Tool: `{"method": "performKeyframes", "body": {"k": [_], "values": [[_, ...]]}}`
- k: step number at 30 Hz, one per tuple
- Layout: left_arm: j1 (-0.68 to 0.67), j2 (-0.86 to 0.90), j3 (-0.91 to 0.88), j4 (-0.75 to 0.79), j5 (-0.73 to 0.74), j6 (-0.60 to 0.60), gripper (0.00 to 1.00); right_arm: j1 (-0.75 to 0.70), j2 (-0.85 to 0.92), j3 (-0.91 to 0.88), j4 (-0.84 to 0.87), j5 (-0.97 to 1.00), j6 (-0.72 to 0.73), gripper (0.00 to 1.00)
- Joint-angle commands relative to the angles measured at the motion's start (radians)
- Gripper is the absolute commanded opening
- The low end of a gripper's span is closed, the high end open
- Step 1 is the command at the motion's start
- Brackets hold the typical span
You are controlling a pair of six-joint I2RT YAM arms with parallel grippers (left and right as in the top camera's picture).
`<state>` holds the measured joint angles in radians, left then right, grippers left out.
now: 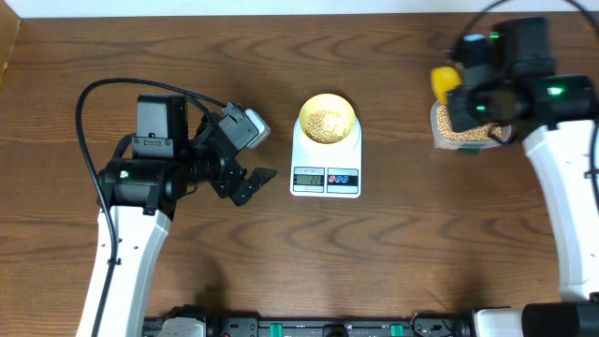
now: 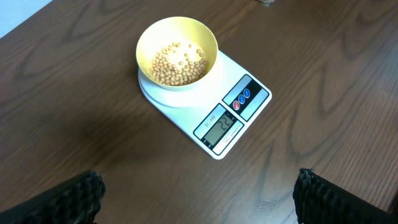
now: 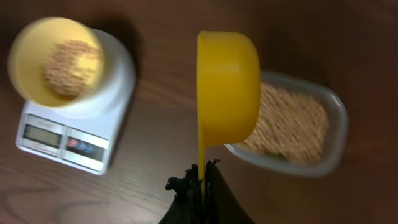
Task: Scoop item into bowl and weigh 50g on scale
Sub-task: 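Return the empty scoop with the right gripper to the soybean tub, then scoop soybeans again from the tub with the right gripper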
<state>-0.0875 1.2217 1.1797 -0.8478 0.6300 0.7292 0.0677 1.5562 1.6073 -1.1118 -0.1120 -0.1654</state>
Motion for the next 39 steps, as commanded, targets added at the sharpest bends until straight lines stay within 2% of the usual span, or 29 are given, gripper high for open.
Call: {"method": "performKeyframes", "body": {"k": [1,10,16,20,26,39], "values": [[0.004,0.0,0.015,0.0,0.009,-0.013,0.99,-0.084,0.018,0.012,-0.025,-0.032,-0.008,0.01],[0.004,0.0,0.015,0.0,0.009,-0.012,0.99,-0.208,0.163,0.012,-0.048,-0.017,-0.008,0.01],[0.004,0.0,0.015,0.0,0.009,-0.012,0.99,-0.204,0.261,0.012,-0.024,0.077,-0.007,0.01],[0.004,0.0,0.015,0.0,0.009,-0.013,0.99,-0.195,0.285,0.012,-0.006,0.185,0.077,0.01],[0.004,0.0,0.015,0.0,0.009,-0.013,0.99,-0.153,0.304,0.012,0.001,0.286,0.095,0.01],[0.004,0.0,0.015,0.0,0.009,-0.012,0.99,-0.138,0.381,0.012,0.005,0.304,0.109,0.01]]}}
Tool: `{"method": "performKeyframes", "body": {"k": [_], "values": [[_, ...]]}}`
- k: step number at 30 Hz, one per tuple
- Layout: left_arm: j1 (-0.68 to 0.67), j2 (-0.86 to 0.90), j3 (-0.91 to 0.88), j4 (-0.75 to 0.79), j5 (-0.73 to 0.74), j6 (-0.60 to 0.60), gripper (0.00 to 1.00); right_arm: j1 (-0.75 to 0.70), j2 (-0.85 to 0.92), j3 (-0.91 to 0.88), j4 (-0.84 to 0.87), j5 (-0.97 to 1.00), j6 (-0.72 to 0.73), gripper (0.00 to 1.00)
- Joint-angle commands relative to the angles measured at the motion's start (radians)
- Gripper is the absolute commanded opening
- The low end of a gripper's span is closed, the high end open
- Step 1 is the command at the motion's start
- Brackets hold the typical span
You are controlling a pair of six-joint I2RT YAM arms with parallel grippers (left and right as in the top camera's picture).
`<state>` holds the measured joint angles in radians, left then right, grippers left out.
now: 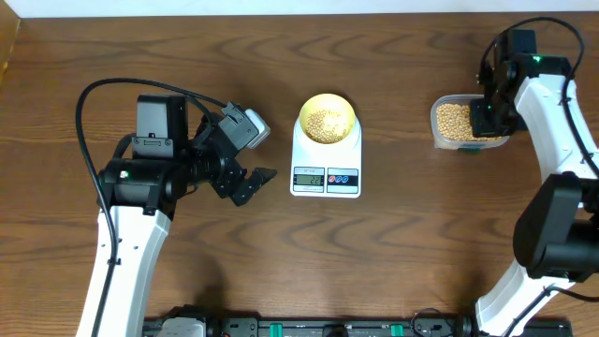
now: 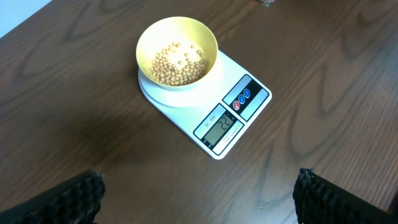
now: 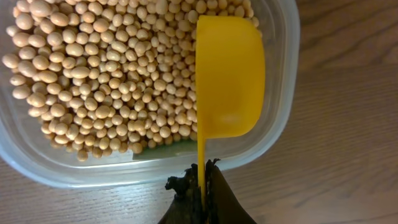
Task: Scoop item into bowl and weigh 50g on scale
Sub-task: 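Scoop soybeans again from the tub with the right gripper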
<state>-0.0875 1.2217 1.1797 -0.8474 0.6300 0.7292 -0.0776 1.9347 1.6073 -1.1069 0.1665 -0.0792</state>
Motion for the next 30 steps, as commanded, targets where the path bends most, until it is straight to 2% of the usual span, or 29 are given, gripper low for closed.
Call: {"method": "performKeyframes", "body": {"k": [1,30], "values": [[0.004,0.0,0.014,0.0,0.009,-0.012,0.99,0.008,0.003,0.012,0.0,0.023,0.023,0.01],[0.004,0.0,0.015,0.0,0.009,-0.013,0.99,-0.013,0.003,0.012,0.008,-0.304,-0.096,0.01]]}}
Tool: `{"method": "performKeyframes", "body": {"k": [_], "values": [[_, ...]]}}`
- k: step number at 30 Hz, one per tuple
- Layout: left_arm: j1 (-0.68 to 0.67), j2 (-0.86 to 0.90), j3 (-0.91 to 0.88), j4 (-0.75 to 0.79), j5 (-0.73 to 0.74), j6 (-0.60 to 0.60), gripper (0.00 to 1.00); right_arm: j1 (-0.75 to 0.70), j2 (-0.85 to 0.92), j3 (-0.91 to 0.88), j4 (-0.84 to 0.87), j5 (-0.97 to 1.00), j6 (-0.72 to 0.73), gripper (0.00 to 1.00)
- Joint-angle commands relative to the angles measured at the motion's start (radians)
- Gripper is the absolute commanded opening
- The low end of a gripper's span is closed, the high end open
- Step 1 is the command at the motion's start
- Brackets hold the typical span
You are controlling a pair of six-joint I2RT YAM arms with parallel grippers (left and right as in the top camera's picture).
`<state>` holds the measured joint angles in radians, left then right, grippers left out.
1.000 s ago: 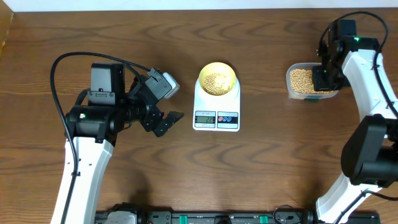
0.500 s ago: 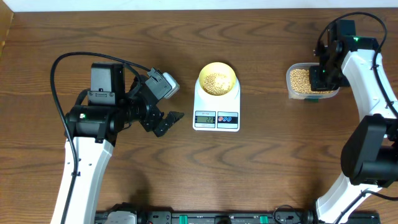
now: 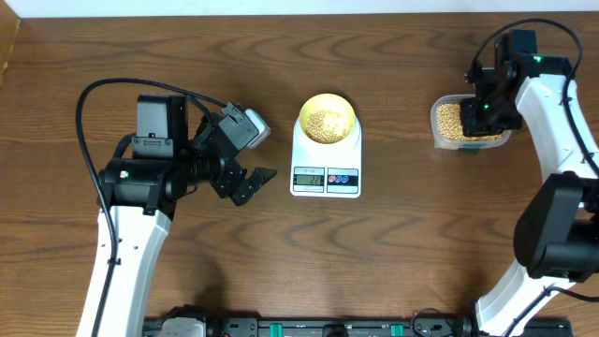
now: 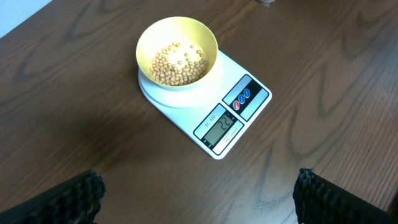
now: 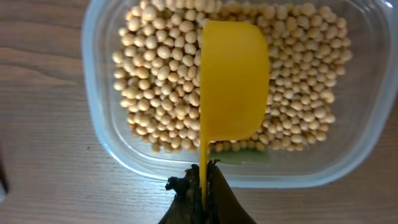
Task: Scoop item into bowl and weigh 50g on scale
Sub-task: 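Scoop soybeans again from the tub with the right gripper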
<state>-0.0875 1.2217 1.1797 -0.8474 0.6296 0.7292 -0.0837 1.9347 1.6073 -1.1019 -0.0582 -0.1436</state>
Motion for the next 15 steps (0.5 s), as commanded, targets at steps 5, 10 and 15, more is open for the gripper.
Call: {"method": "performKeyframes", "body": {"k": [5,10,15], "values": [[0.004,0.0,0.015,0.0,0.009,-0.012,0.99,-0.017,0.003,0.012,0.003,-0.133,-0.057,0.01],[0.004,0.0,0.015,0.0,0.009,-0.012,0.99,-0.039,0.003,0.007,0.002,-0.161,-0.064,0.01],[0.004,0.0,0.015,0.0,0.009,-0.012,0.99,-0.062,0.003,-0.006,-0.014,-0.191,-0.08,0.01]]}}
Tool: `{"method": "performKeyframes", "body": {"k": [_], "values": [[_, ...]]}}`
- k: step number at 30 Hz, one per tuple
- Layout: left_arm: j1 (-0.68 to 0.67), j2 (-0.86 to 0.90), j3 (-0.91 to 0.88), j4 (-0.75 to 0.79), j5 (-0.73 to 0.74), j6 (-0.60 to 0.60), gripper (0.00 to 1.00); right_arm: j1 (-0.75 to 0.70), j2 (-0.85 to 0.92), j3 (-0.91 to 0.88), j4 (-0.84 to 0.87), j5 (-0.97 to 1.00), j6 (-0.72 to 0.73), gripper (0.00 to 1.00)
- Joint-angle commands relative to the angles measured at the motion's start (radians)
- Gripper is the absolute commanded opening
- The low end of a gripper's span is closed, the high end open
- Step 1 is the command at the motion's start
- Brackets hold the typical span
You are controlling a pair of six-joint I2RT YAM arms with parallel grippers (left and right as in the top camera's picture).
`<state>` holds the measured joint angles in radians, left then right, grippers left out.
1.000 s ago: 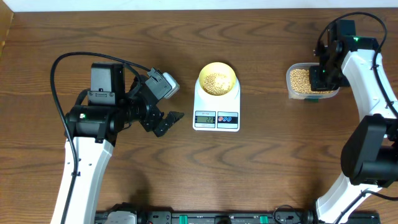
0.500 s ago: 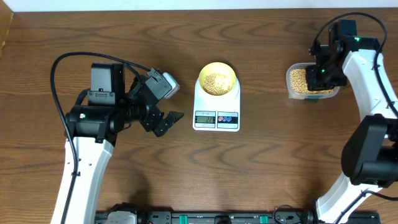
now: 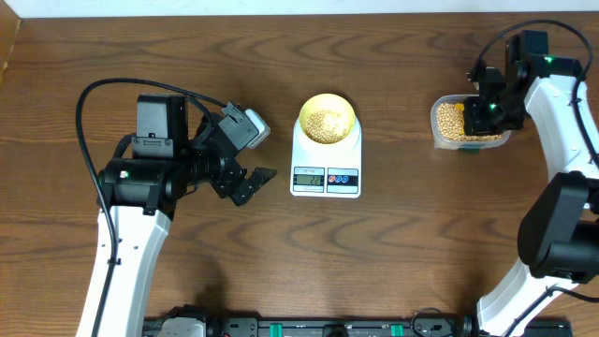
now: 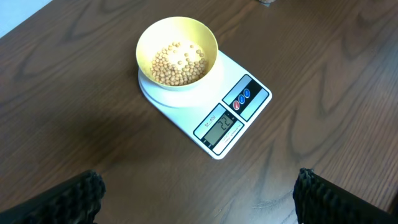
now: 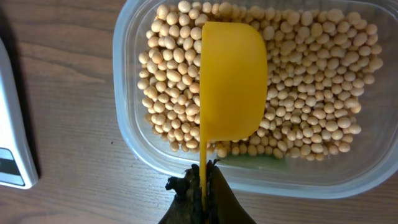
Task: Scoop item into bowl and weigh 50g on scale
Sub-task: 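Scoop soybeans again from the tub with the right gripper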
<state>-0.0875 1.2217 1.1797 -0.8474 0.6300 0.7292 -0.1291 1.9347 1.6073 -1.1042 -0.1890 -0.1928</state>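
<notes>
A yellow bowl [image 3: 327, 118] with a layer of soybeans stands on the white scale [image 3: 326, 170], whose display reads about 22 [image 4: 224, 124]. A clear tub of soybeans [image 5: 267, 93] sits at the right. My right gripper [image 5: 203, 180] is shut on the thin handle of a yellow scoop [image 5: 232, 82], which hangs on its side over the tub's beans. My left gripper [image 4: 199, 196] is open, well short of the scale, with nothing between its fingers [image 4: 68, 198].
The scale's corner [image 5: 12, 149] shows at the left edge of the right wrist view. Black cables loop behind the left arm [image 3: 131, 183]. A rail with hardware runs along the table's front edge [image 3: 318, 328].
The right gripper with the scoop has shifted slightly to the right over the tub. The left arm, the bowl and the scale reading have not changed.
The right gripper held the scoop in the air between the scale and the tub. Then it was over the tub's near right part, then over its middle, and now a little further right. The left arm stayed still and open throughout.
</notes>
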Motion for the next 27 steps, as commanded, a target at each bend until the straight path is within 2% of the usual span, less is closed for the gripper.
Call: {"method": "performKeyframes", "body": {"k": [1,12,27], "values": [[0.004,0.0,0.015,0.0,0.009,-0.012,0.99,-0.021,0.003,-0.006,-0.016,-0.065,-0.033,0.01],[0.004,0.0,0.015,0.0,0.009,-0.013,0.99,-0.058,0.003,-0.006,-0.03,-0.16,-0.052,0.01],[0.004,0.0,0.015,0.0,0.009,-0.013,0.99,-0.084,0.003,-0.006,-0.066,-0.162,-0.068,0.01]]}}
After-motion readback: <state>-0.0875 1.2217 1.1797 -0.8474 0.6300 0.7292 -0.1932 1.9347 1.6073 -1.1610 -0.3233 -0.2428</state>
